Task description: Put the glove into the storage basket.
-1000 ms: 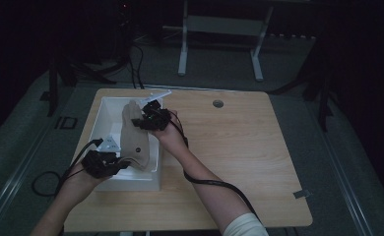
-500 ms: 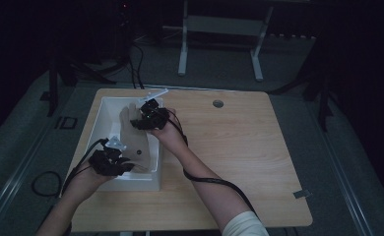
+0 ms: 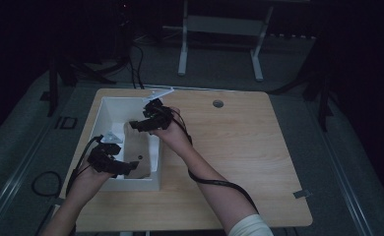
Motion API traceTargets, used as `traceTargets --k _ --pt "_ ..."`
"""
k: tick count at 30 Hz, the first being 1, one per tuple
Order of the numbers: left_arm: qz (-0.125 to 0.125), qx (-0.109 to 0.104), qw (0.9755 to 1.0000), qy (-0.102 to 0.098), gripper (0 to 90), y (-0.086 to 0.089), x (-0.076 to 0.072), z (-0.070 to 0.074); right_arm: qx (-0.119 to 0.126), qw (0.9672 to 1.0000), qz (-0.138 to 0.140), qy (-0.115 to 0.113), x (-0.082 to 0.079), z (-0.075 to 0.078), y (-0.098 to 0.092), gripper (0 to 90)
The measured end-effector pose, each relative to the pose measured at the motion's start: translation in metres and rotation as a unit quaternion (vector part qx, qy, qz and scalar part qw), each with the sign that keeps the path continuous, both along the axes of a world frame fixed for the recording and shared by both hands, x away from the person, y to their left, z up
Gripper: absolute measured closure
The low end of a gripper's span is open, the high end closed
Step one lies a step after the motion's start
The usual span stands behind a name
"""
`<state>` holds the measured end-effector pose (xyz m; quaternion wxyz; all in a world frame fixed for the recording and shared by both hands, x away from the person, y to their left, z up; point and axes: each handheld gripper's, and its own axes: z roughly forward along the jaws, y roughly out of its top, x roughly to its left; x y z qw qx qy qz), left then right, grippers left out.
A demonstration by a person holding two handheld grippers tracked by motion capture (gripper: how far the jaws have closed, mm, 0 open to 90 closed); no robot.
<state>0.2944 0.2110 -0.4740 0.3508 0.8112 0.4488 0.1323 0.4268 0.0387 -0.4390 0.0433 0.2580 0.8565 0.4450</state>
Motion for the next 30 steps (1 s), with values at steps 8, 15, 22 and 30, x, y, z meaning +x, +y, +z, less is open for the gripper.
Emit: traceTargets --k 8,15,22,30 --pt "0.017 -0.057 0.9972 -0.045 6.5 -0.002 -0.008 0.012 0.011 0.9997 0.022 -0.006 -0.01 0.01 -0.014 16.1" --pt "0.002 -0.08 0.9938 -0.078 6.5 -0.019 -0.017 0.029 0.013 0.9996 0.021 -0.014 -0.019 0.016 -0.04 16.7" --pt "-0.019 -0.094 0.9915 -0.088 6.5 -0.039 -0.02 0.041 0.012 0.9997 0.006 -0.018 -0.022 0.018 -0.077 16.8" --pt "-0.059 -0.103 0.9878 -0.1 6.5 -0.069 -0.025 0.051 0.006 0.9996 -0.003 -0.026 -0.028 0.024 -0.112 16.8"
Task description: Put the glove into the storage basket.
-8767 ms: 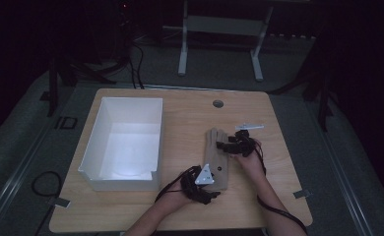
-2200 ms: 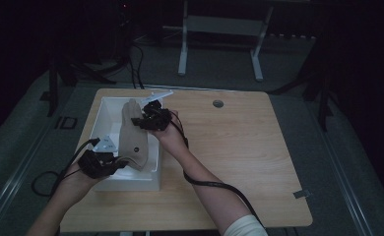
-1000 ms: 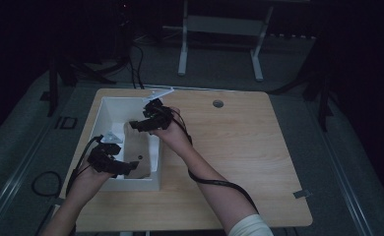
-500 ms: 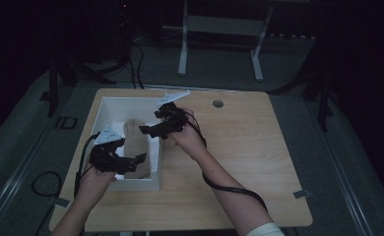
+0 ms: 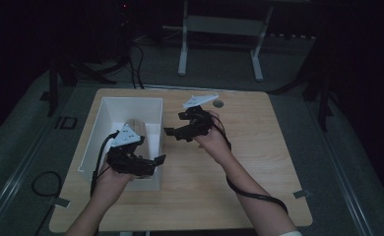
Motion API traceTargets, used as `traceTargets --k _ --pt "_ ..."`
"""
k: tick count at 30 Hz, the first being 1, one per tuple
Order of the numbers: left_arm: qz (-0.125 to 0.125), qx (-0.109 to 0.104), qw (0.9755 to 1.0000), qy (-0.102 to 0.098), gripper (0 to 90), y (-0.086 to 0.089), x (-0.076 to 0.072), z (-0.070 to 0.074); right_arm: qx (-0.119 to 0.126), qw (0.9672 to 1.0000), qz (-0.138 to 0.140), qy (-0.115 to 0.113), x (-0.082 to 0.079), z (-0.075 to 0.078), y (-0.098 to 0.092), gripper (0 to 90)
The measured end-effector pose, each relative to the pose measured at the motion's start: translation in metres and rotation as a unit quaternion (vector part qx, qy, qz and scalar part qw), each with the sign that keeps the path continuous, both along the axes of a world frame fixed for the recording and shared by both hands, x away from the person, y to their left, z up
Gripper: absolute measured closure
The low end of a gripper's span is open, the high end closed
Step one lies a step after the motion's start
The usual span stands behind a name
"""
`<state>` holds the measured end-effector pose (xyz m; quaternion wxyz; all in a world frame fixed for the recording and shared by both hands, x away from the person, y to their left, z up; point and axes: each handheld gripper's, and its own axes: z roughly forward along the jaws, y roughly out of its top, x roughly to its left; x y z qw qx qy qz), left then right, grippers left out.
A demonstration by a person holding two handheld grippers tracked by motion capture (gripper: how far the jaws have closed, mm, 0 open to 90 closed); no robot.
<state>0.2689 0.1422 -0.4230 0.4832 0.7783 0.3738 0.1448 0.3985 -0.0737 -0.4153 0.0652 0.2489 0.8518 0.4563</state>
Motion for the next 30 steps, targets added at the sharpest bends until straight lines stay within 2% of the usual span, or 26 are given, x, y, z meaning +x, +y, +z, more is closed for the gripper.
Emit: traceTargets --k 1,2,3,4,5,6,7,10,11,16,20,25,30 --pt "0.0 0.0 1.0 0.0 6.5 0.0 0.0 0.0 -0.002 1.0 0.0 -0.001 -0.001 0.0 -0.003 16.8" --pt "-0.015 -0.002 0.9999 0.001 6.5 -0.009 -0.002 0.001 -0.006 1.0 -0.002 -0.005 -0.002 -0.001 -0.007 16.9" --pt "-0.015 -0.002 0.9999 0.001 6.5 -0.009 -0.002 0.001 -0.008 0.9999 -0.001 -0.006 -0.003 -0.001 -0.01 16.9" --pt "-0.032 -0.004 0.9995 -0.002 6.5 -0.019 -0.005 0.002 -0.011 0.9999 0.0 -0.005 -0.004 -0.002 -0.013 16.8" --pt "-0.032 -0.004 0.9995 -0.002 6.5 -0.019 -0.005 0.002 -0.011 0.9999 0.0 -0.005 -0.004 -0.002 -0.013 16.8" --pt "-0.044 -0.005 0.999 -0.006 6.5 -0.028 -0.009 0.002 -0.013 0.9999 0.0 -0.007 -0.007 -0.004 -0.021 16.8" --pt "-0.044 -0.005 0.999 -0.006 6.5 -0.028 -0.009 0.002 -0.013 0.9999 0.001 -0.007 -0.008 -0.005 -0.024 16.8" --pt "-0.068 -0.011 0.9976 -0.002 6.5 -0.046 -0.012 -0.002 -0.012 0.9999 0.0 -0.006 -0.012 -0.008 -0.034 16.6" --pt "-0.068 -0.011 0.9976 -0.002 6.5 -0.046 -0.012 -0.002 -0.012 0.9999 0.0 -0.006 -0.012 -0.008 -0.034 16.6" --pt "-0.087 -0.011 0.9962 0.003 6.5 -0.063 -0.012 -0.012 -0.015 0.9999 -0.003 -0.002 -0.018 -0.021 -0.05 16.2" --pt "-0.109 -0.016 0.9938 0.009 6.5 -0.071 -0.011 -0.023 -0.022 0.9997 -0.005 -0.004 -0.021 -0.031 -0.059 14.8" --pt "-0.122 -0.016 0.9924 0.012 6.5 -0.079 -0.012 -0.034 -0.015 0.9999 -0.008 0.0 -0.025 -0.043 -0.069 14.6" --pt "-0.13 -0.015 0.9914 0.011 6.5 -0.089 -0.014 -0.046 -0.011 0.9999 0.0 -0.009 -0.029 -0.058 -0.078 14.6"
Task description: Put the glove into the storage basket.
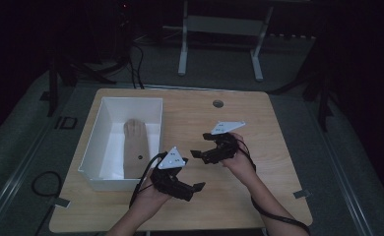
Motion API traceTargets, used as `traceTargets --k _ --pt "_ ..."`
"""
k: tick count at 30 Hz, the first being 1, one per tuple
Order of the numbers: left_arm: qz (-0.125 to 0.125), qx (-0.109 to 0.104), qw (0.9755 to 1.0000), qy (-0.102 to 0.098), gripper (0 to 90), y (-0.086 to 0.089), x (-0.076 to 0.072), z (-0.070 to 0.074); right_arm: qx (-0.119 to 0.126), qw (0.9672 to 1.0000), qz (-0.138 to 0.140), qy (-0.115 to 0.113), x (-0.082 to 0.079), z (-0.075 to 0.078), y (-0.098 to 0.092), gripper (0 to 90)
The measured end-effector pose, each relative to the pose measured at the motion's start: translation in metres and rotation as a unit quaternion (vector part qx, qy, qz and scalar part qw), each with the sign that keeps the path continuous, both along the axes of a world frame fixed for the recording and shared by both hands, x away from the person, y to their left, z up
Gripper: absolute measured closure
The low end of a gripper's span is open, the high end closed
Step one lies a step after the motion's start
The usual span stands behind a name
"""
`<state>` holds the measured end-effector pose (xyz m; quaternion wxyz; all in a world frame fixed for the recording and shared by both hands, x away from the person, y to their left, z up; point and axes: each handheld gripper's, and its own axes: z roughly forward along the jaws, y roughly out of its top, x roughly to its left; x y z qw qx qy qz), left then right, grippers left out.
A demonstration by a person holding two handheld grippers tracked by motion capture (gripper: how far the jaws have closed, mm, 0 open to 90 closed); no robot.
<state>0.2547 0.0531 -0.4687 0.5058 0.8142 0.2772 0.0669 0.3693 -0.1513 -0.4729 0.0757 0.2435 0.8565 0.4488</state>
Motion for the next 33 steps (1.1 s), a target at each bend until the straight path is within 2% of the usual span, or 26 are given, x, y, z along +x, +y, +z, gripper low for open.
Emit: traceTargets --k 8,15,17,23,27,33 --pt "-0.022 0.001 0.9997 0.007 6.5 -0.015 -0.004 -0.015 0.004 0.9998 0.004 0.017 -0.006 -0.023 -0.012 14.6" --pt "-0.031 0.011 0.9994 0.013 6.5 -0.025 -0.005 -0.033 0.0 0.9995 0.001 0.03 -0.01 -0.041 -0.021 14.6" --pt "-0.034 0.018 0.9992 0.014 6.5 -0.029 -0.006 -0.042 0.0 0.9994 -0.004 0.033 -0.01 -0.049 -0.027 14.6" --pt "-0.03 0.039 0.9987 0.014 6.5 -0.034 -0.003 -0.06 0.004 0.9998 -0.012 0.016 -0.01 -0.062 -0.038 14.7" --pt "-0.03 0.044 0.9984 0.018 6.5 -0.035 -0.001 -0.07 0.002 0.9996 -0.019 0.023 -0.009 -0.072 -0.045 14.7" --pt "-0.022 0.038 0.9988 0.021 6.5 -0.034 0.001 -0.083 -0.004 0.9993 -0.016 0.033 -0.012 -0.082 -0.049 14.7"
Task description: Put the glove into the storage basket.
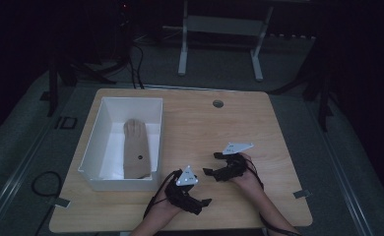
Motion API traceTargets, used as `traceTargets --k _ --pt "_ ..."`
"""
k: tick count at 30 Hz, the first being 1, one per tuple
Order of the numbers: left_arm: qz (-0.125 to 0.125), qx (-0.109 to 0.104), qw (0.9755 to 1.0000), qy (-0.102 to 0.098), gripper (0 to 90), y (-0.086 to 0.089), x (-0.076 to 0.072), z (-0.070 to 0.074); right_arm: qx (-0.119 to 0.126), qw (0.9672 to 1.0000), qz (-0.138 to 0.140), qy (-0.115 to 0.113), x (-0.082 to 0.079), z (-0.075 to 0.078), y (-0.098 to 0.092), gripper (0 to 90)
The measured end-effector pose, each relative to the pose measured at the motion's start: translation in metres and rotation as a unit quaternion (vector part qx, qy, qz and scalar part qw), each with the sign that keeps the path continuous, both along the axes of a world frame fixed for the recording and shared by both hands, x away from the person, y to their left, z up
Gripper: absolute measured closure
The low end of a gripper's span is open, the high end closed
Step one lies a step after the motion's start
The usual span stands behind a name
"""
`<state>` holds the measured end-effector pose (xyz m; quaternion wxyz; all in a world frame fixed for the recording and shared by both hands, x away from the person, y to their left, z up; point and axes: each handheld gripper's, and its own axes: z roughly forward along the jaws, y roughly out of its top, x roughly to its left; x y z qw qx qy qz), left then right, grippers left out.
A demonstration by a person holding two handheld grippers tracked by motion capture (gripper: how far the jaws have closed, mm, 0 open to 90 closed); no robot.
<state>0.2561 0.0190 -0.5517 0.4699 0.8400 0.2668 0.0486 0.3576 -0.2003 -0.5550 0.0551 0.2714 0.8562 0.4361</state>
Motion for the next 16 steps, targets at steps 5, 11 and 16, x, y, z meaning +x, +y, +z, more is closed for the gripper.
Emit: traceTargets --k 5,11,16 --pt "-0.001 0.002 1.0 0.003 6.5 0.0 0.001 -0.009 -0.001 1.0 0.003 0.006 -0.004 -0.005 -0.002 14.6" --pt "0.001 -0.001 1.0 0.003 6.5 0.001 0.0 -0.015 -0.004 1.0 -0.001 0.005 -0.005 -0.008 -0.004 14.7" --pt "0.001 -0.006 1.0 0.0 6.5 0.002 -0.001 -0.014 -0.008 1.0 -0.003 0.002 -0.005 -0.008 -0.004 14.7"
